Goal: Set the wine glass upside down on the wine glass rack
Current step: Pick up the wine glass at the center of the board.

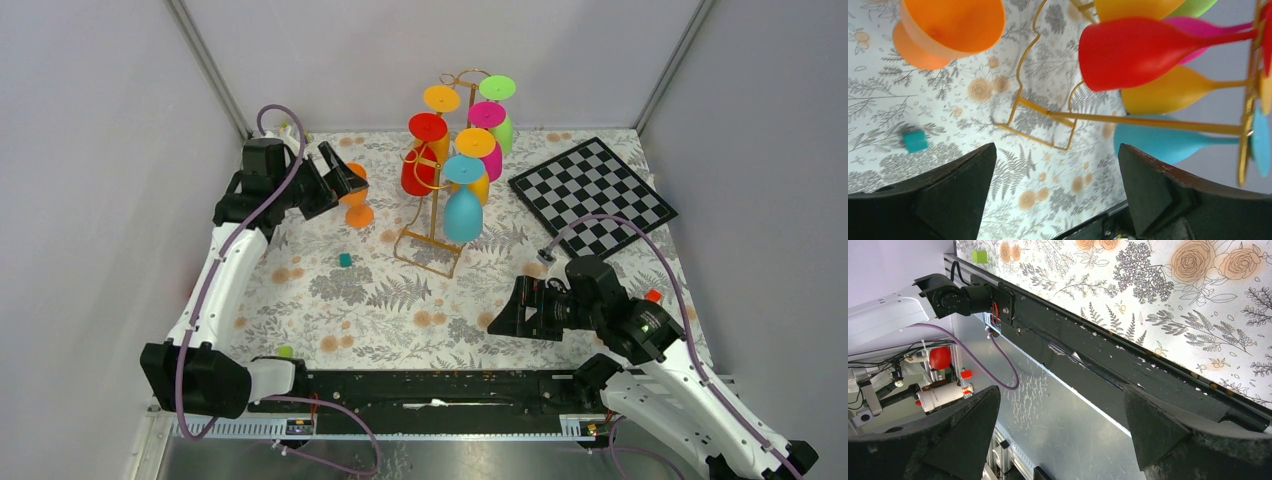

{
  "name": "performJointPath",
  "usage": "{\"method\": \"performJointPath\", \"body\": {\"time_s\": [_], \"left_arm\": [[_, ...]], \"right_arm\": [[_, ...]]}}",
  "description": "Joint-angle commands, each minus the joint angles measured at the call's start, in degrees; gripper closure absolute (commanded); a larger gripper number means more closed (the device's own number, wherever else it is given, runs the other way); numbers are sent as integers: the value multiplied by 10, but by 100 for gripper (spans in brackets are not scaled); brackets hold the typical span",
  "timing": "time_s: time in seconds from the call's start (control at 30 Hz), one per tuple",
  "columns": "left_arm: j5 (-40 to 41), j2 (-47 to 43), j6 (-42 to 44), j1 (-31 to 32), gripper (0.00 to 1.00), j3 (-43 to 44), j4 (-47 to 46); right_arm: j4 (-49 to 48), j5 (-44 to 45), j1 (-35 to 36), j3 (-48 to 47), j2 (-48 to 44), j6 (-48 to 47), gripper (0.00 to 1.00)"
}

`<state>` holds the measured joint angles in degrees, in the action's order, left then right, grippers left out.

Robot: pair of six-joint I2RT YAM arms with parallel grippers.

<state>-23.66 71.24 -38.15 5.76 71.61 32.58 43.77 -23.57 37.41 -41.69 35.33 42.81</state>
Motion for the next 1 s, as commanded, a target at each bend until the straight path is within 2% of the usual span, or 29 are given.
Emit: {"method": "performJointPath", "body": {"time_s": [0.0, 0.13, 0.3, 0.57, 0.77, 0.97], "left_arm": [[-10, -7, 90, -3, 1, 12, 48], [3, 26, 129, 1, 6, 56, 118], [47, 65, 158, 16, 13, 117, 152], [178, 174, 221, 73, 21, 260, 222], [232, 261, 239, 96, 23, 330, 255], [234, 325, 254, 99, 34, 369, 254]], "right_arm": [[-18, 2, 2, -1, -10, 10, 2], [-19, 4, 2, 8, -18, 20, 2], [-16, 4, 2, 13, -23, 18, 2], [-18, 8, 2, 15, -22, 23, 2], [-19, 9, 2, 16, -18, 22, 2], [-1, 11, 2, 10, -10, 6, 2]]}}
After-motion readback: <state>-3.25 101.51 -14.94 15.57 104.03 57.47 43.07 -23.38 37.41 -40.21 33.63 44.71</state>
